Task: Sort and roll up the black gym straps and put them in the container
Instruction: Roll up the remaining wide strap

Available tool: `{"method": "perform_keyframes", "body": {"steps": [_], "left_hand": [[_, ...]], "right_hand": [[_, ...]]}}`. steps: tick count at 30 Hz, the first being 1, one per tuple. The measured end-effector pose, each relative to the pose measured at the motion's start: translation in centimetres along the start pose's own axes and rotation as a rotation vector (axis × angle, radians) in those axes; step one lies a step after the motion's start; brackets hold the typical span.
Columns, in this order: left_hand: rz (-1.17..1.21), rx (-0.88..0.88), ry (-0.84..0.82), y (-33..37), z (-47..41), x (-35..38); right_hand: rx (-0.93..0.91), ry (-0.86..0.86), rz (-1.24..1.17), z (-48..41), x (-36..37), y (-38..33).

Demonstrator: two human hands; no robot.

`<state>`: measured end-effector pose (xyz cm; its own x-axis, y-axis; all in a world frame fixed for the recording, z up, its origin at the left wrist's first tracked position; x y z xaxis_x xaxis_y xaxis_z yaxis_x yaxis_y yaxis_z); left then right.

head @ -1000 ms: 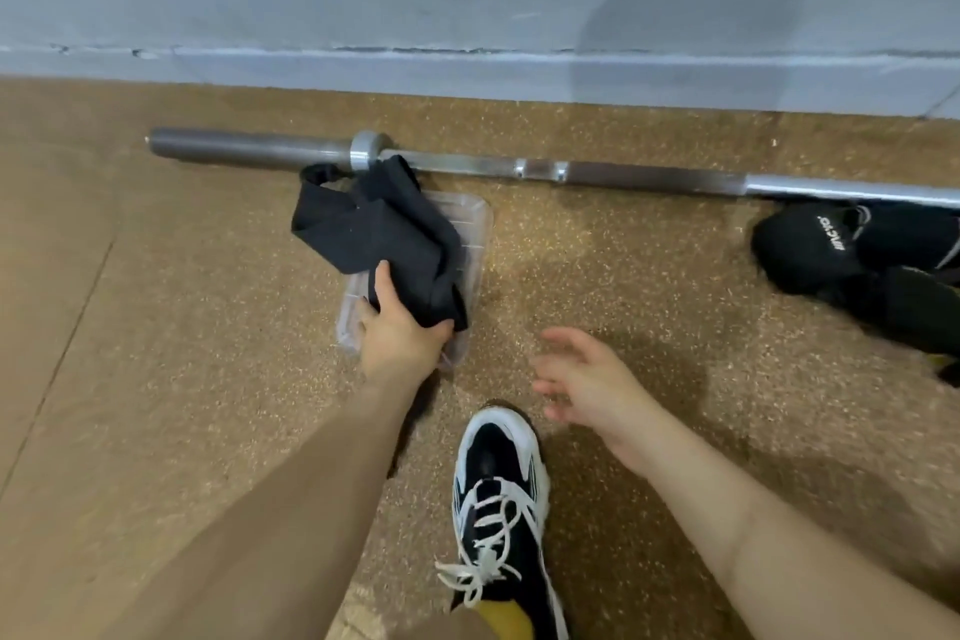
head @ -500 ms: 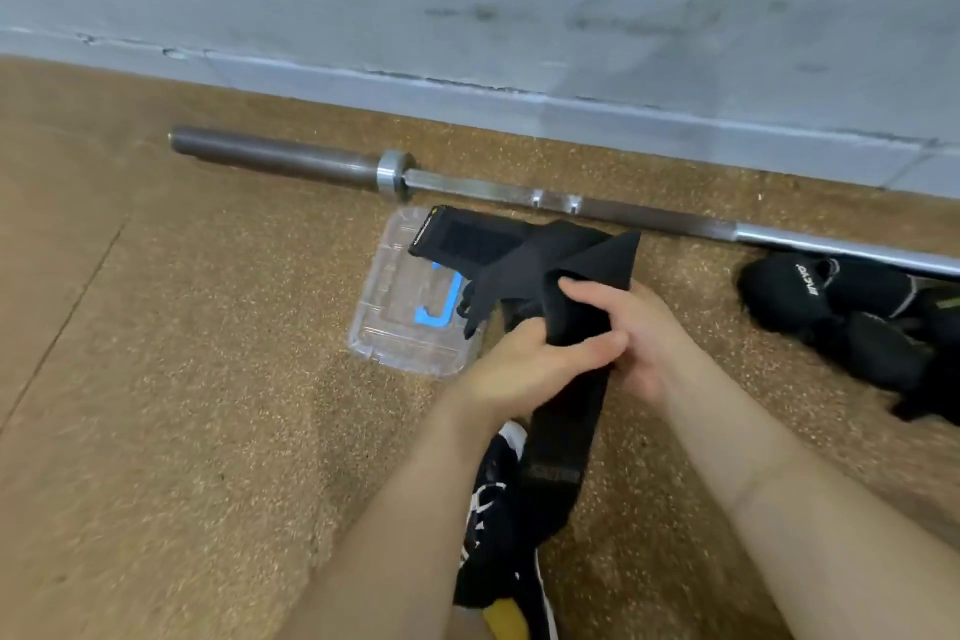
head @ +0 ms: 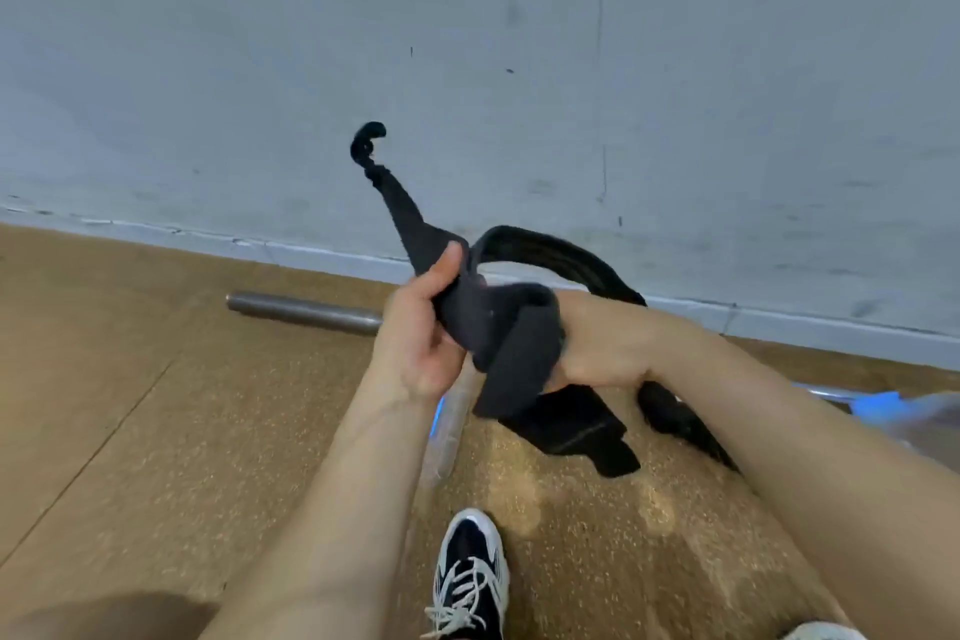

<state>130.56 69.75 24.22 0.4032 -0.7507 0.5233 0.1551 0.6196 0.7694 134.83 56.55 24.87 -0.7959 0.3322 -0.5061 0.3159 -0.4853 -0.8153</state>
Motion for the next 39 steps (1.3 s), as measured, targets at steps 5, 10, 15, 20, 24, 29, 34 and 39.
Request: {"method": "perform_keyframes", "body": {"steps": [5,10,15,20,24,29,34,39], "left_hand": [[-0.641,0.388,-0.206,6.9,5.7,5.3],[-0.829,0.384,-0.468,7.5,9.0,8.5],[-0.98,0.26,-0.585,6.2,7.6,7.3],[-1.026,0.265,-0.435,5.5,5.7,5.1],[-0.738,0.329,-0.29,8.3,5.0,4.4],[-0.323,0.437,-0.115,10.7,5.3,4.0],[0.149,0.426,-0.031,13.4,5.4,1.2],[-0.095,0.371,0.061,11.3,4.7,2.4]], "right_hand": [[0.07,0.21,-0.518,6.0,-3.3,-2.2],[-0.096,0.152,-1.325,9.6,-4.3,-4.0],[-0.143,0.398,-1.527,8.0,-4.4,-4.4],[0.227,0.853,-1.282,5.3,-5.4,-0.5],[0.121,0.867,-1.459,5.2,-7.1,0.0],[0.111,0.904,-1.284,4.9,-7.2,-0.3],[0.316,0.859,-0.422,6.1,-7.4,-0.4],[0.265,0.668,-0.213,5.9,-4.9,-3.0]]}}
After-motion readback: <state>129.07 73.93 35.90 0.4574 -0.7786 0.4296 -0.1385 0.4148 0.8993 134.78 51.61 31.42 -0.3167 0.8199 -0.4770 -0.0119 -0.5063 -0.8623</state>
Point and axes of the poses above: each hand's wrist, its own z-axis away from the middle knuckle, its own x-axis out of the palm, y = z × x, the point moved 4 cm from there along -z, towards the middle knuckle, and after that the axes turned 8 degrees about -z, right-handed, at the moved point
